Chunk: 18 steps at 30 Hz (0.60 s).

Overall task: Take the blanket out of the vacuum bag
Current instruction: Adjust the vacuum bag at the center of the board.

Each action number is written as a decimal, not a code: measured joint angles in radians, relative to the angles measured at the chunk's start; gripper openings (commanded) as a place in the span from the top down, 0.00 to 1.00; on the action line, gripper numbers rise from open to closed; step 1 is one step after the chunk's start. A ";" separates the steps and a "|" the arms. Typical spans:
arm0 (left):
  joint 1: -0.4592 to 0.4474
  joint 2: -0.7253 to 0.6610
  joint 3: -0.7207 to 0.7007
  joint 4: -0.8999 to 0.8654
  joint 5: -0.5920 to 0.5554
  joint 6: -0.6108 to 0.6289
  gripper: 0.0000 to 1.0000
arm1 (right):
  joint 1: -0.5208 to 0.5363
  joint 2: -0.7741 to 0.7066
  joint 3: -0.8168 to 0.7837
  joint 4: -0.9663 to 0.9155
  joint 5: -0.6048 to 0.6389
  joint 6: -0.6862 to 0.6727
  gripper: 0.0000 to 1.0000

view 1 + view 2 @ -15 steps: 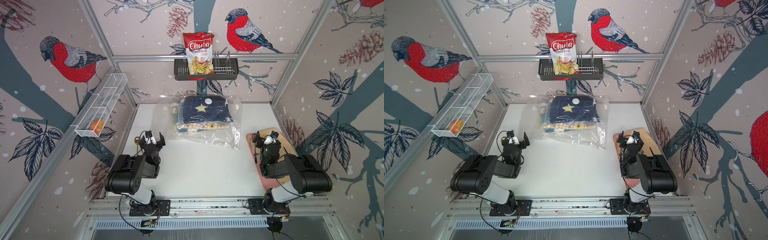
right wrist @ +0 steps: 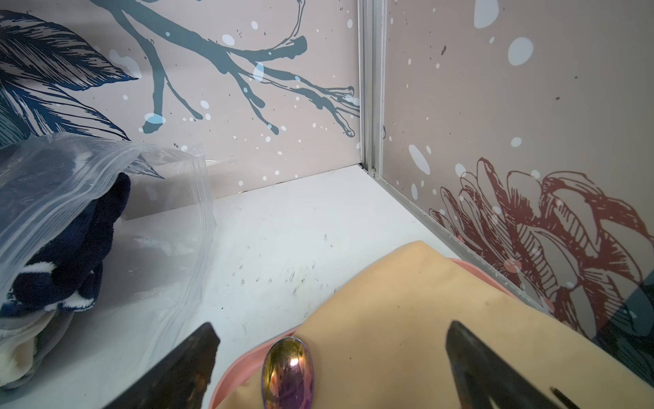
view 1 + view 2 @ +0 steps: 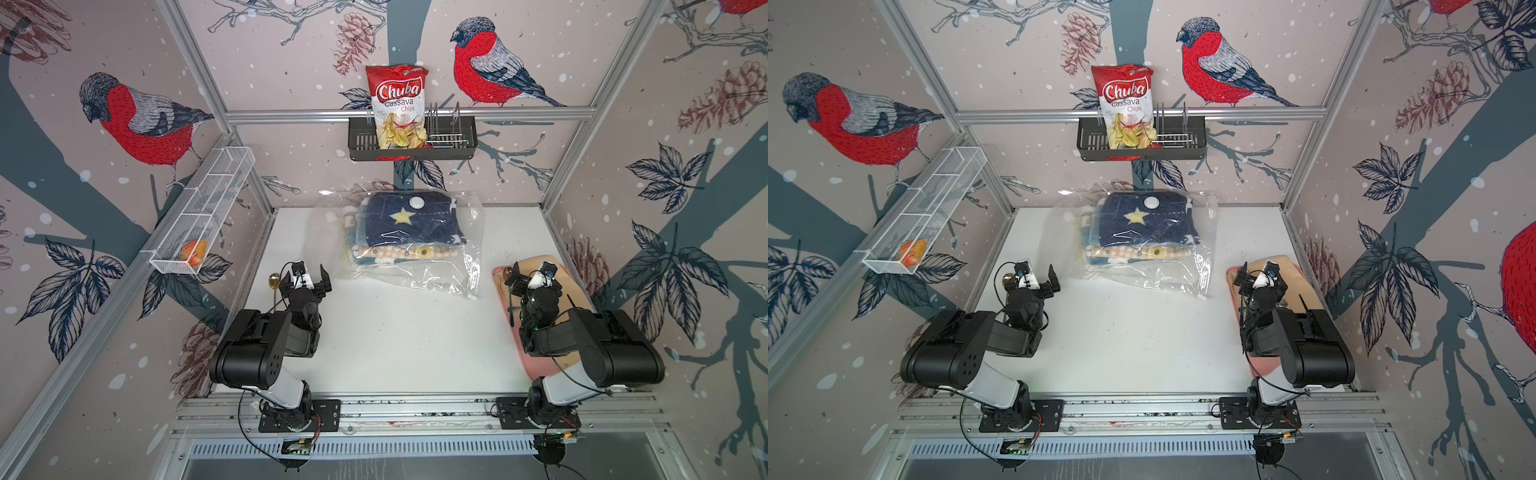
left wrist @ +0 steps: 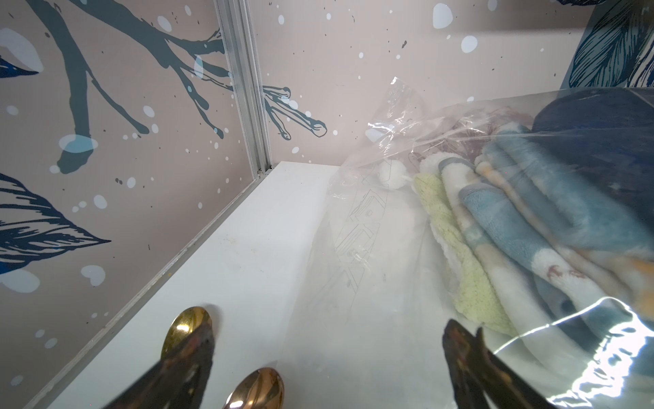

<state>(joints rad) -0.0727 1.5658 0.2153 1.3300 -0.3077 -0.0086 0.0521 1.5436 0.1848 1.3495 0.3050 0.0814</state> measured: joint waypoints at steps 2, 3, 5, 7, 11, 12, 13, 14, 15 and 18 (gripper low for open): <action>0.000 0.000 0.000 0.000 0.000 0.001 0.01 | 0.000 0.000 0.000 0.000 0.000 0.000 0.00; 0.000 0.000 0.000 0.000 0.000 0.001 0.02 | 0.000 0.000 0.000 0.000 0.000 0.000 0.00; 0.000 0.000 0.000 0.000 0.000 0.001 0.02 | 0.000 0.000 0.000 0.000 0.000 0.000 0.00; 0.000 0.000 0.000 0.000 0.000 0.001 0.01 | 0.000 0.000 0.000 0.000 0.000 0.000 0.00; 0.000 0.000 0.000 0.000 0.000 0.001 0.02 | 0.000 0.000 0.000 0.000 0.000 0.000 0.00; 0.000 0.000 0.000 0.000 0.001 0.001 0.02 | -0.001 0.000 0.000 0.000 0.000 0.000 0.00; 0.000 0.000 0.000 0.000 0.002 0.001 0.01 | -0.002 0.000 0.000 0.000 0.000 0.000 0.00; 0.000 0.000 0.000 0.000 0.006 0.001 0.02 | -0.002 0.000 0.000 0.000 0.000 0.000 0.00; 0.000 0.000 0.000 0.000 0.013 0.001 0.01 | -0.002 0.000 0.000 0.000 0.000 0.000 0.00; 0.000 0.000 0.000 0.000 0.016 0.001 0.02 | -0.003 0.000 0.000 0.000 0.000 0.000 0.00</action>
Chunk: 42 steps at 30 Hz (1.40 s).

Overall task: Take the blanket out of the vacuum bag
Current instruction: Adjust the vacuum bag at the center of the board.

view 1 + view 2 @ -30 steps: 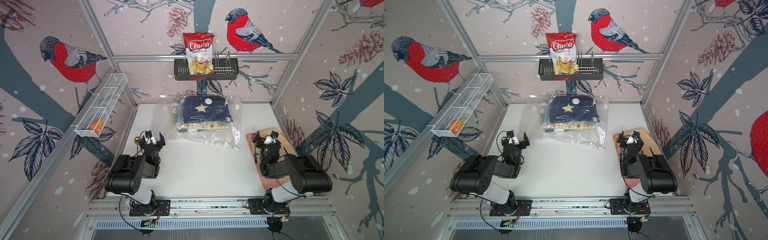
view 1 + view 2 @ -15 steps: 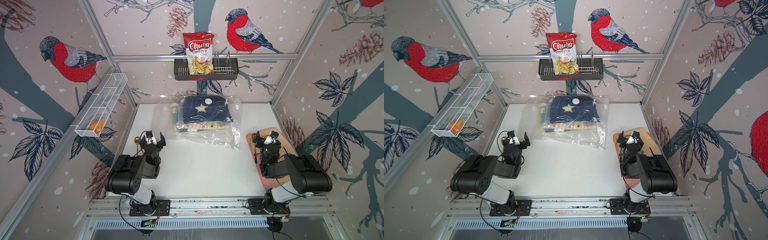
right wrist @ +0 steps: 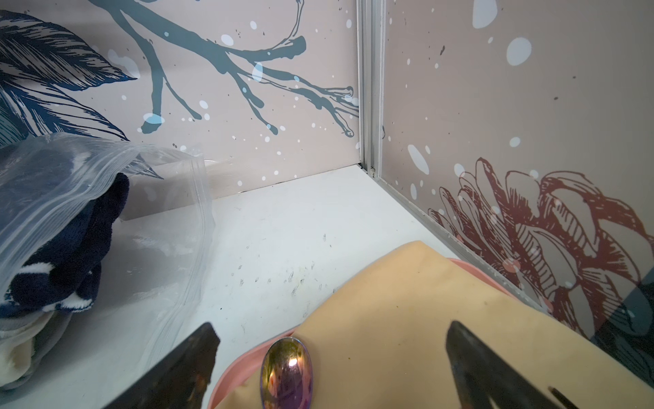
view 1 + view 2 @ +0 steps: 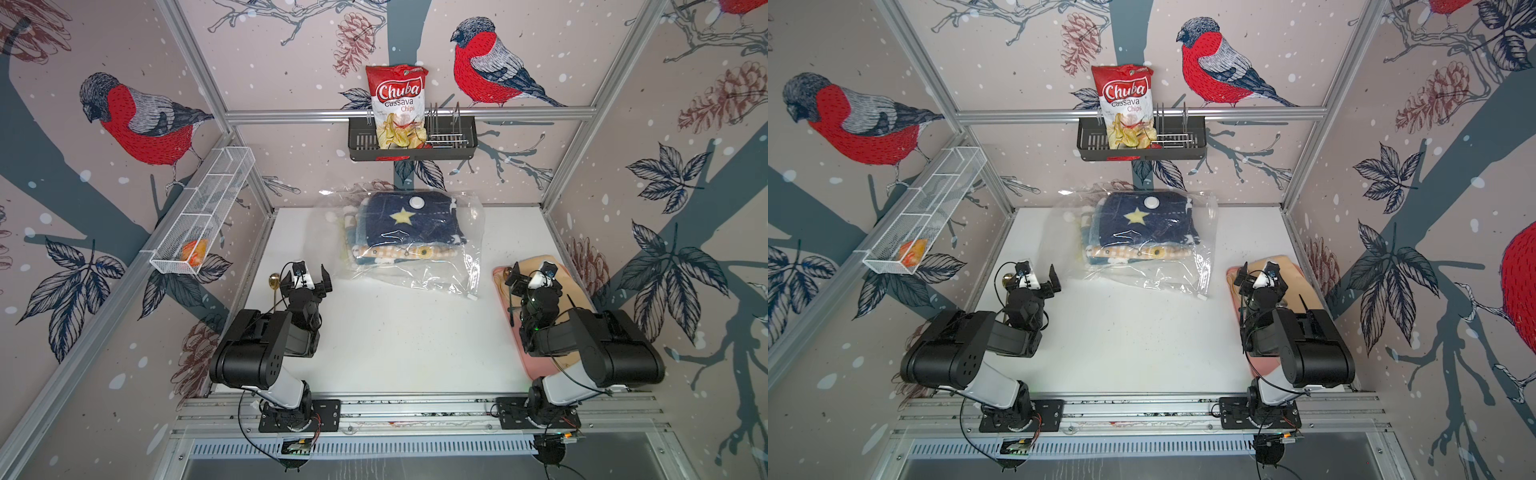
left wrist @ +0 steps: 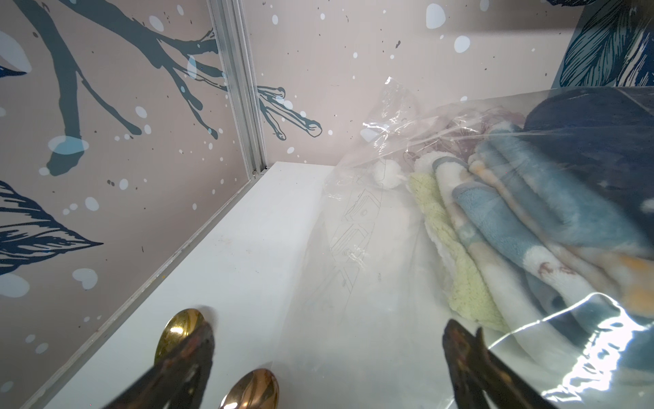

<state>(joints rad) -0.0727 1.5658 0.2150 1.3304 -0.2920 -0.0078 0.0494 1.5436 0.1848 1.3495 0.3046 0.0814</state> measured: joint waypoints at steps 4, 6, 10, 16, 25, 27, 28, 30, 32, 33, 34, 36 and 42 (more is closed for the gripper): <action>0.000 0.000 0.000 0.000 0.000 0.000 0.02 | 0.000 0.000 0.000 0.000 0.000 0.000 0.00; -0.012 -0.025 -0.004 -0.015 -0.027 0.004 0.02 | 0.001 -0.002 -0.001 0.000 0.000 0.000 0.00; -0.077 -0.201 0.069 -0.172 -0.084 0.039 0.02 | 0.049 -0.084 0.079 -0.151 0.072 -0.004 0.00; -0.168 -0.495 0.251 -0.386 -0.140 0.006 0.01 | 0.095 -0.172 0.504 -0.699 0.212 0.129 0.00; -0.137 -0.757 0.478 -0.856 -0.072 -0.463 0.01 | -0.050 -0.205 0.536 -1.054 -0.225 0.319 0.00; -0.074 -0.762 0.478 -0.919 0.025 -0.544 0.03 | -0.033 -0.277 0.498 -1.015 -0.231 0.347 0.00; -0.056 -0.757 0.479 -0.939 0.060 -0.579 0.05 | -0.033 -0.301 0.468 -0.986 -0.240 0.370 0.01; -0.042 -0.744 0.468 -0.978 0.149 -0.624 0.12 | -0.055 -0.323 0.401 -0.932 -0.263 0.423 0.22; -0.039 -0.734 0.451 -0.995 0.229 -0.658 0.21 | -0.083 -0.314 0.378 -0.934 -0.319 0.451 0.36; -0.039 -0.723 0.443 -1.002 0.256 -0.681 0.27 | -0.089 -0.304 0.387 -0.939 -0.344 0.458 0.37; -0.038 -0.710 0.437 -1.007 0.276 -0.705 0.34 | -0.090 -0.293 0.405 -0.944 -0.375 0.463 0.37; -0.036 -0.664 0.423 -1.025 0.320 -0.738 0.55 | -0.089 -0.256 0.448 -0.923 -0.463 0.463 0.26; -0.035 -0.510 0.334 -1.061 0.369 -0.840 1.00 | -0.089 -0.127 0.463 -0.859 -0.761 0.500 0.20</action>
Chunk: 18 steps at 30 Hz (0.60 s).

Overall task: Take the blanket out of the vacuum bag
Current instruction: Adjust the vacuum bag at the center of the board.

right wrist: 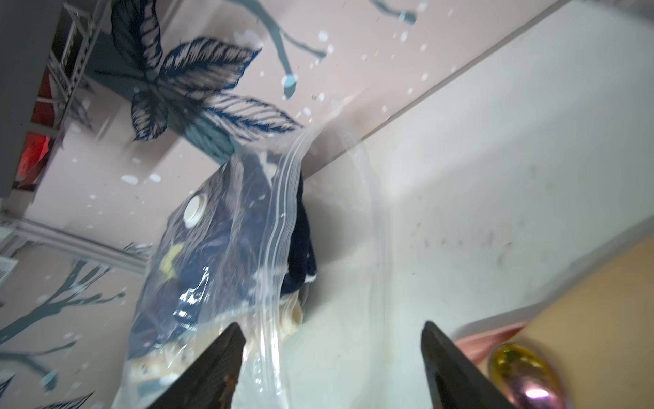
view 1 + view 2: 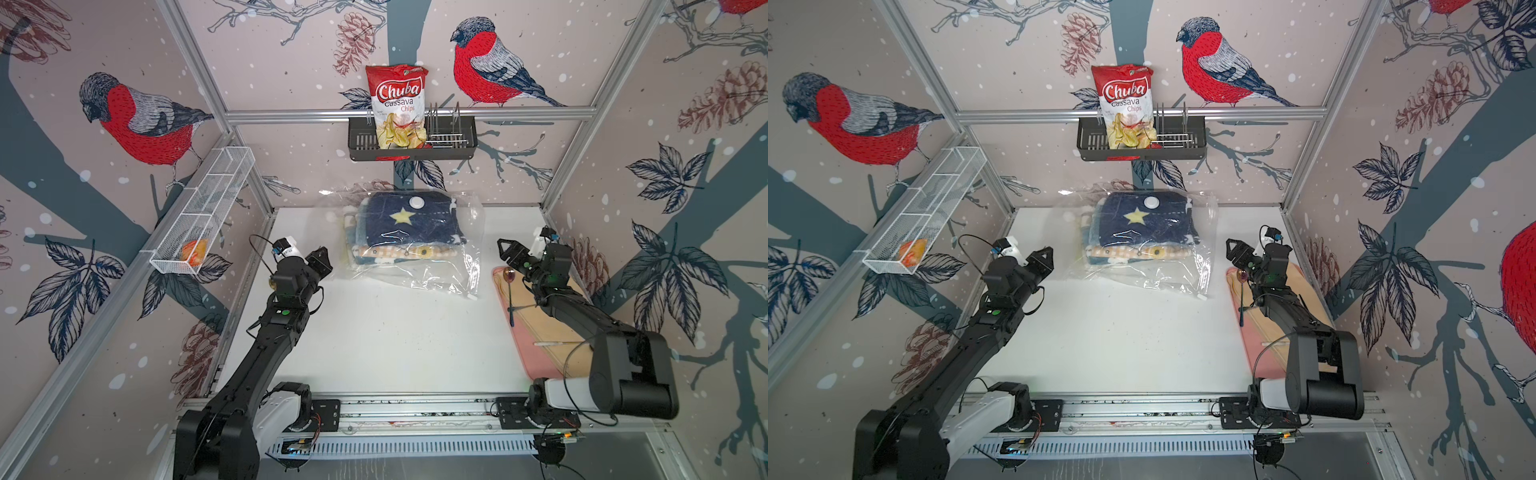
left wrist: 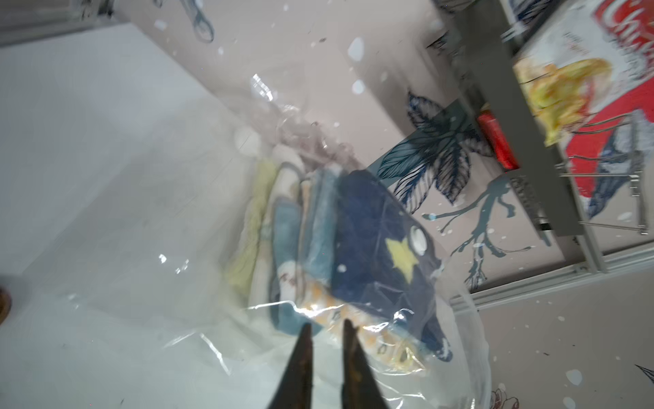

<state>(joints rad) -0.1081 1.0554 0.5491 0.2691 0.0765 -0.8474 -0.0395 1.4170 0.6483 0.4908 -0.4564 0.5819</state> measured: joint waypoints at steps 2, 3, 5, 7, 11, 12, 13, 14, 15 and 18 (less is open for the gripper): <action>0.000 0.047 -0.028 -0.003 0.008 -0.021 1.00 | 0.004 0.035 0.006 0.034 -0.084 0.026 0.19; 0.000 0.072 -0.034 0.005 0.028 -0.042 1.00 | 0.005 0.048 0.006 0.049 -0.120 0.027 0.19; 0.000 0.121 -0.034 0.027 0.054 -0.047 1.00 | 0.005 0.073 0.005 0.084 -0.180 0.055 0.18; 0.000 0.169 -0.024 0.033 0.089 -0.066 1.00 | 0.008 0.095 0.004 0.117 -0.222 0.074 0.18; -0.007 0.246 0.014 0.042 0.169 -0.071 0.90 | 0.027 0.143 0.010 0.160 -0.281 0.102 0.22; -0.010 0.256 0.020 0.045 0.187 -0.071 0.86 | 0.032 0.154 0.013 0.164 -0.293 0.101 0.23; -0.012 0.264 0.023 0.048 0.200 -0.071 0.82 | 0.037 0.160 0.015 0.166 -0.302 0.101 0.24; -0.013 0.271 0.027 0.049 0.213 -0.073 0.76 | 0.041 0.164 0.018 0.167 -0.307 0.102 0.26; -0.014 0.277 0.029 0.055 0.222 -0.074 0.71 | 0.047 0.168 0.023 0.168 -0.311 0.102 0.27; -0.014 0.299 0.035 0.076 0.251 -0.096 0.63 | 0.059 0.180 0.033 0.171 -0.317 0.101 0.34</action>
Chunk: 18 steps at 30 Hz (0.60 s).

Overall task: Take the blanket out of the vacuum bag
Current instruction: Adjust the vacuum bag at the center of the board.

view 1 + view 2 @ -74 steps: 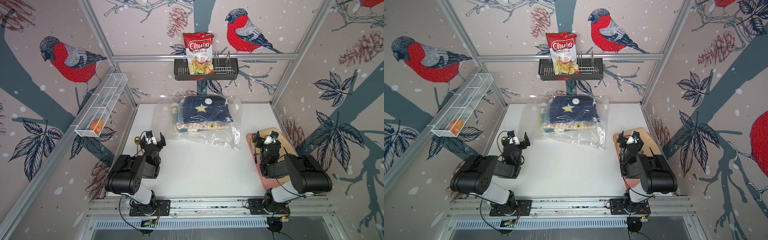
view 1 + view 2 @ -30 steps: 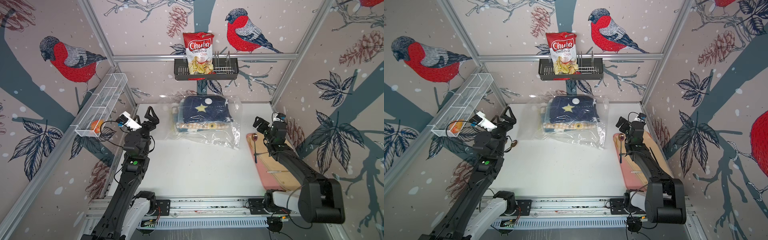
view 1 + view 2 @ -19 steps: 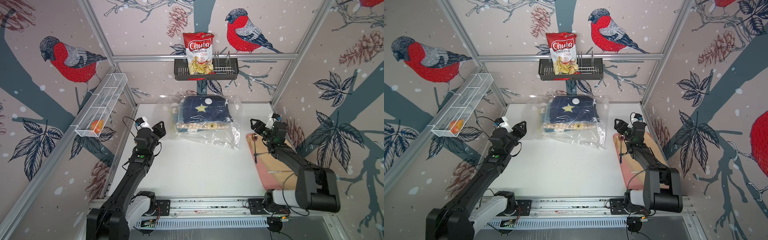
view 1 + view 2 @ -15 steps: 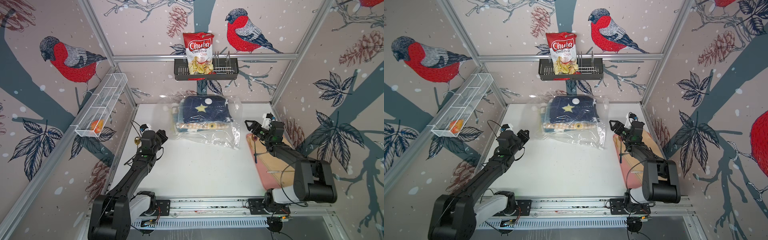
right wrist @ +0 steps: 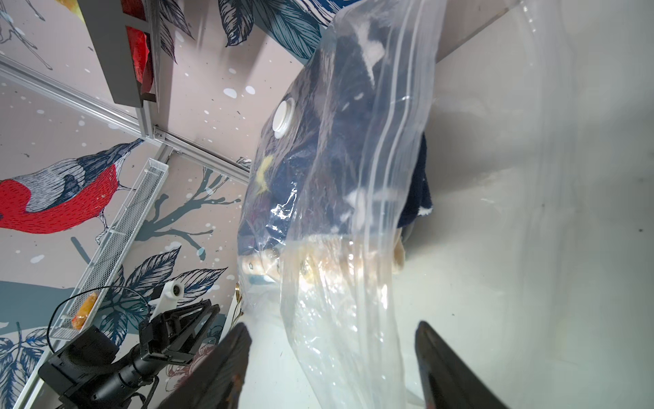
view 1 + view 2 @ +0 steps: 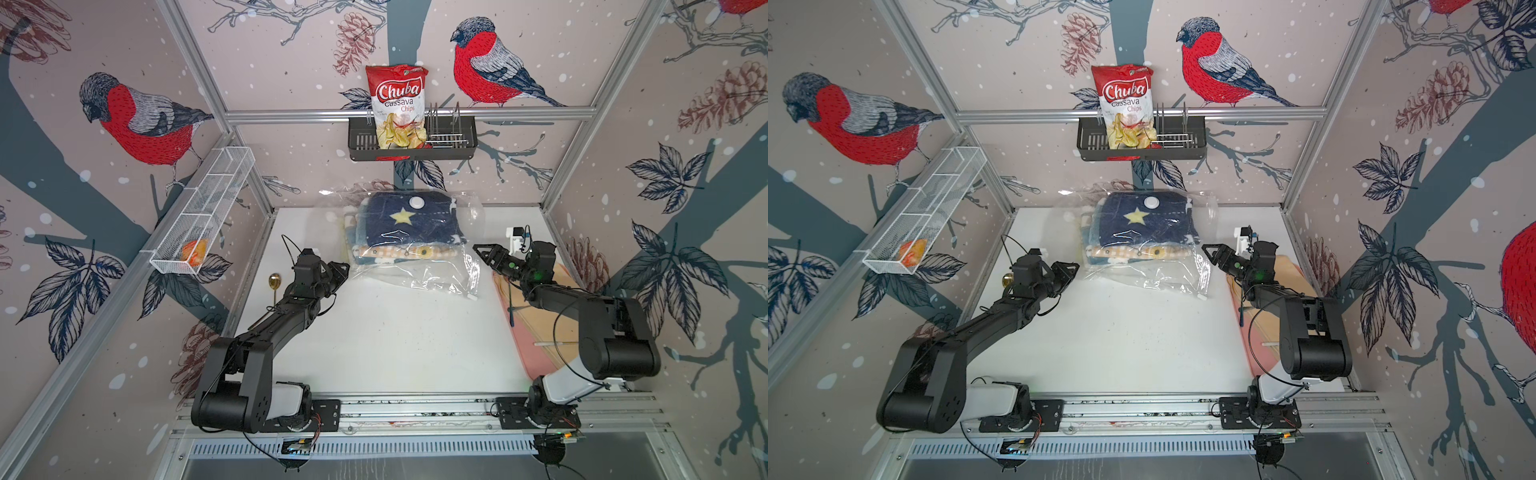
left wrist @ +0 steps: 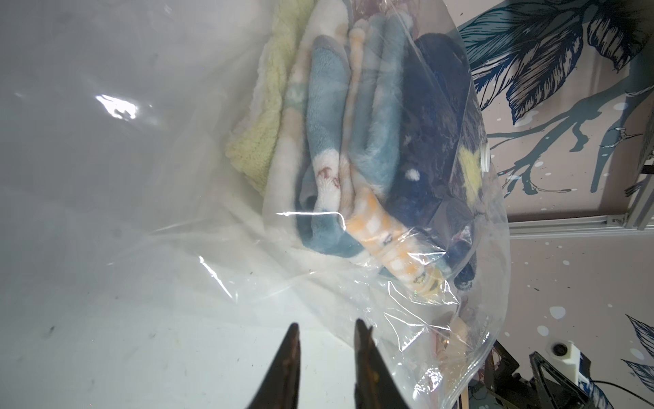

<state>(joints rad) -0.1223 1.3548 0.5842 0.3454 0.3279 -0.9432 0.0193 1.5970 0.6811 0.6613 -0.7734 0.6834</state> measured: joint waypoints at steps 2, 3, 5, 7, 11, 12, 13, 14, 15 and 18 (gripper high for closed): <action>0.000 0.023 0.000 0.034 0.027 -0.016 0.60 | 0.005 0.011 0.005 0.000 -0.005 0.000 0.36; 0.000 0.037 0.000 0.056 0.045 -0.030 0.60 | 0.006 0.017 0.007 0.001 -0.008 0.000 0.38; -0.004 0.065 0.002 0.095 0.069 -0.050 0.61 | 0.010 0.027 0.011 0.002 -0.011 0.000 0.42; -0.007 0.085 0.010 0.101 0.080 -0.054 0.63 | 0.016 0.033 0.014 0.003 -0.015 0.003 0.46; -0.019 0.095 0.027 0.105 0.052 -0.050 0.68 | 0.024 0.042 0.021 0.003 -0.020 0.003 0.57; -0.024 0.095 0.034 0.100 0.038 -0.043 0.71 | 0.026 0.045 0.023 0.003 -0.022 0.003 0.59; -0.031 0.095 0.043 0.091 0.019 -0.033 0.72 | 0.027 0.047 0.026 0.003 -0.022 0.003 0.62; -0.040 0.095 0.056 0.078 -0.008 -0.017 0.74 | 0.031 0.050 0.027 0.003 -0.022 0.003 0.65; -0.051 0.095 0.068 0.064 -0.031 -0.002 0.77 | 0.034 0.051 0.028 0.003 -0.022 0.003 0.69; -0.085 0.100 0.092 0.032 -0.119 0.039 0.88 | 0.047 0.061 0.035 0.003 -0.023 0.002 0.78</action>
<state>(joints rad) -0.2077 1.4544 0.6765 0.3771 0.2089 -0.9043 0.0658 1.6577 0.7162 0.6640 -0.7959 0.6857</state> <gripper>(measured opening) 0.186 0.256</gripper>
